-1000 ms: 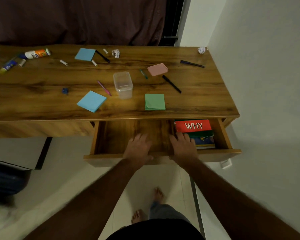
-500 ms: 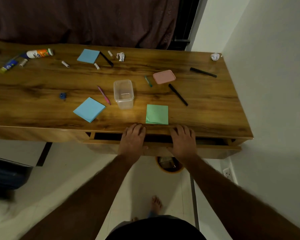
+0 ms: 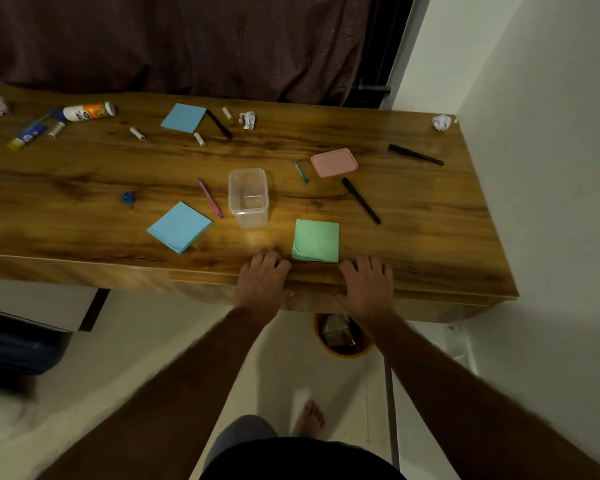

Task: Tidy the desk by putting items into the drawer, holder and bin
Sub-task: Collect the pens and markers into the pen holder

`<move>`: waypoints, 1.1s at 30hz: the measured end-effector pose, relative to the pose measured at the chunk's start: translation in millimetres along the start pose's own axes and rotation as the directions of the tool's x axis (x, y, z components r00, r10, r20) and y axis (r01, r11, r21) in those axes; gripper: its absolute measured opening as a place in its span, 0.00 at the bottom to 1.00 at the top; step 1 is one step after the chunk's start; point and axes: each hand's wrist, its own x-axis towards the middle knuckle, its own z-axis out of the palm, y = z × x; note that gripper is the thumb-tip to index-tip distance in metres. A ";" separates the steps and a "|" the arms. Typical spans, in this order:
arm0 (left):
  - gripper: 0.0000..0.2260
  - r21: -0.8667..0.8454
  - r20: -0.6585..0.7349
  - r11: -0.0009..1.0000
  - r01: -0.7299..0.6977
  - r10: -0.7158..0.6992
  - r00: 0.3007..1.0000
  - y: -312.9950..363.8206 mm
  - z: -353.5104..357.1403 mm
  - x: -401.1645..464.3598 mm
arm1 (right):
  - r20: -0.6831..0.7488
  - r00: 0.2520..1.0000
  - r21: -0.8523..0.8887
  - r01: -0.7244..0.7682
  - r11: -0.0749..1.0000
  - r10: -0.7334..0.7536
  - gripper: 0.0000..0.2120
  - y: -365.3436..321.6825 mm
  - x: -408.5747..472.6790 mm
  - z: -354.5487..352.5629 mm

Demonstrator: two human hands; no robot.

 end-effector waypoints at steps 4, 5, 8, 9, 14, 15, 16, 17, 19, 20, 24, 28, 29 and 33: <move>0.20 -0.018 0.022 0.999 -0.036 0.037 0.999 -7.0 -0.8 4.3 | 0.060 0.998 -0.011 0.011 1.000 -0.010 0.29 -0.4 5.4 -4.9; 0.20 -0.043 0.029 0.997 -0.057 0.058 0.998 -11.6 -1.7 4.7 | 0.094 0.996 -0.007 0.005 1.000 -0.005 0.30 -1.3 9.2 -8.0; 0.18 -0.174 -0.024 0.981 -0.088 0.085 0.996 -31.1 -7.8 4.5 | 0.142 0.989 0.023 -0.038 0.999 0.035 0.37 -10.0 22.9 -22.6; 0.16 -0.203 -0.059 0.976 -0.084 0.074 0.996 -37.6 -9.7 4.3 | 0.122 0.992 0.041 -0.050 0.998 0.045 0.36 -13.2 26.6 -26.8; 0.12 -0.318 -0.156 0.948 -0.032 -0.019 0.988 -73.5 -25.6 9.7 | -0.038 0.998 0.148 -0.034 0.988 0.040 0.22 -49.0 52.3 -48.1; 0.11 -0.352 -0.158 0.936 -0.014 -0.044 0.987 -83.1 -30.6 11.8 | -0.046 0.998 0.197 -0.038 0.980 0.048 0.20 -61.5 60.2 -53.0; 0.11 -0.384 -0.158 0.924 0.002 -0.068 0.985 -92.0 -35.4 14.4 | -0.043 0.997 0.255 -0.049 0.966 0.062 0.18 -73.9 67.5 -58.0; 0.11 -0.412 -0.163 0.911 0.017 -0.092 0.982 -101.9 -40.5 17.8 | -0.041 0.996 0.314 -0.060 0.948 0.076 0.16 -87.7 75.6 -63.4; 0.09 -0.471 -0.190 0.882 0.034 -0.138 0.972 -120.2 -48.6 26.3 | -0.057 0.994 0.396 -0.064 0.916 0.094 0.14 -111.0 91.4 -70.4; 0.08 -0.508 -0.197 0.860 0.045 -0.166 0.966 -130.4 -52.2 31.2 | -0.069 0.993 0.412 -0.062 0.909 0.099 0.14 -122.6 100.1 -73.0; 0.05 -0.603 -0.202 0.796 0.050 -0.213 0.956 -167.5 -64.3 50.9 | -0.067 0.987 0.465 -0.098 0.880 0.146 0.21 -156.9 128.9 -78.9; 0.06 -0.636 -0.170 0.771 0.031 -0.179 0.969 -198.1 -75.4 65.6 | -0.115 0.973 0.465 -0.127 0.876 0.201 0.22 -186.1 147.4 -84.3; 0.07 -0.637 -0.170 0.770 0.022 -0.168 0.971 -202.3 -77.8 67.0 | -0.134 0.970 0.455 -0.122 0.882 0.204 0.21 -191.9 149.7 -85.5; 0.06 -0.656 -0.178 0.755 -0.008 -0.145 0.973 -222.0 -84.5 74.7 | -0.164 0.969 0.460 -0.090 0.883 0.184 0.19 -218.8 164.9 -90.0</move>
